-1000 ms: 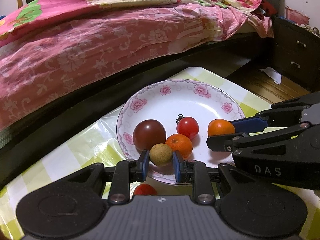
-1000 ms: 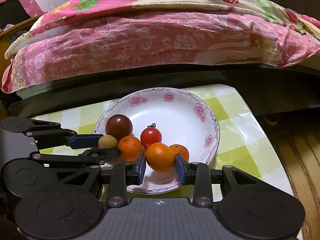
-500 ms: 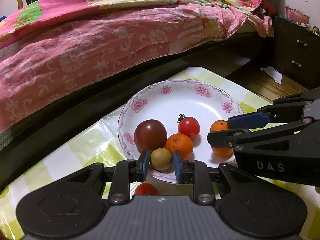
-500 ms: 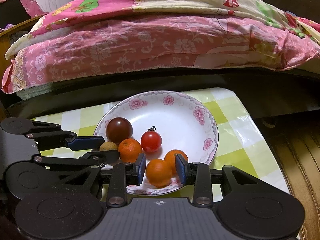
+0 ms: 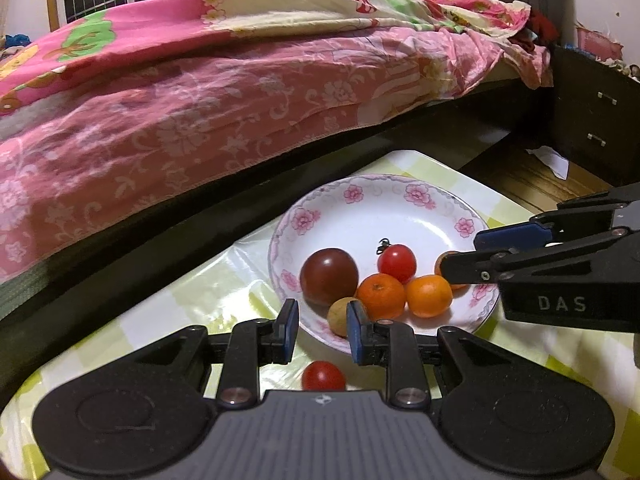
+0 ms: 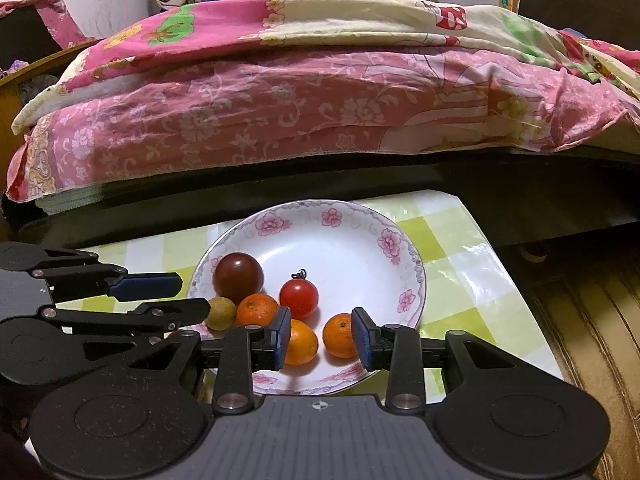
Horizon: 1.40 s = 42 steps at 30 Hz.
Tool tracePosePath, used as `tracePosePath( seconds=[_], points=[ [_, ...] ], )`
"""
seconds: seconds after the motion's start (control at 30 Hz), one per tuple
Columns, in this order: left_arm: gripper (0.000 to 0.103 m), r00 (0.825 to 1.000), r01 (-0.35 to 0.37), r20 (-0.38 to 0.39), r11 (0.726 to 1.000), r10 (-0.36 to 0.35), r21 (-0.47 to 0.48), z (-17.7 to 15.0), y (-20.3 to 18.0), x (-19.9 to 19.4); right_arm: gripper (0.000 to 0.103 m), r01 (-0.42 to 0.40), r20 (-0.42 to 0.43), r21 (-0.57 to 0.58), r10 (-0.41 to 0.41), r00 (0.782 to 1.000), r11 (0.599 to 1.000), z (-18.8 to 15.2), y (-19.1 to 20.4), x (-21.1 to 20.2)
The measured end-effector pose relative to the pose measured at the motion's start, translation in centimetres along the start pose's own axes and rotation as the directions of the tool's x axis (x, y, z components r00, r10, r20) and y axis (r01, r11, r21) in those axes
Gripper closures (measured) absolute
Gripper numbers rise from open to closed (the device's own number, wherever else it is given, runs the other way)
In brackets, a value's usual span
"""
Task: Organize fruits
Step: 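Open both tools to drop the fruits into the plate, then grasp the red cherry tomato with the left tool while the right tool grasps the other brown fruit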
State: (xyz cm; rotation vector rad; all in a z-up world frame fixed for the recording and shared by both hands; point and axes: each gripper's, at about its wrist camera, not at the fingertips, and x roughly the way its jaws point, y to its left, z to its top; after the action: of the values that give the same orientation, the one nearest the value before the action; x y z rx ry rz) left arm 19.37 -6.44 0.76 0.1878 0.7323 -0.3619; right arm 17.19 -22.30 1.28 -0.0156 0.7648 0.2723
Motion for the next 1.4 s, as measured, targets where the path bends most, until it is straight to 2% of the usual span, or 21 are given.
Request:
tracePosePath(
  seconds=[0.53,0.87,1.07,1.17,1.2,1.4],
  points=[
    [0.069,0.999,0.006,-0.039,1.000,-0.006,-0.010,-2.8,3.1,-2.6,0.071,-0.142,-0.059,-0.062,0.139,0.989,0.988,-2.6,4.1,-2.1],
    [0.069,0.998,0.023,-0.055,1.000,-0.024,-0.010,-3.9,4.0,-3.1,0.071,-0.206,-0.128,-0.087,0.194,0.973,0.975,-3.5,6.3,0.6],
    [0.069,0.997,0.027,-0.066,0.999,-0.028,-0.025,-4.3,4.7,-3.1,0.071,-0.206,-0.143,-0.089,0.192,0.971,0.975,-3.7,6.6,2.5],
    [0.069,0.997,0.033,-0.065,0.999,-0.034,-0.025,-4.3,4.7,-3.1,0.077,-0.194,-0.144,-0.090,0.180,0.973,0.977,-3.9,6.5,2.8],
    [0.069,0.997,0.037,-0.065,0.999,-0.039,-0.026,-4.3,4.6,-3.0,0.083,-0.197,-0.144,-0.088,0.183,0.972,0.976,-3.9,6.5,2.7],
    [0.069,0.995,0.082,-0.062,0.997,-0.083,-0.009,-3.9,3.4,-2.4,0.082,-0.179,-0.159,-0.070,0.166,0.973,0.981,-3.9,5.5,1.7]
  ],
)
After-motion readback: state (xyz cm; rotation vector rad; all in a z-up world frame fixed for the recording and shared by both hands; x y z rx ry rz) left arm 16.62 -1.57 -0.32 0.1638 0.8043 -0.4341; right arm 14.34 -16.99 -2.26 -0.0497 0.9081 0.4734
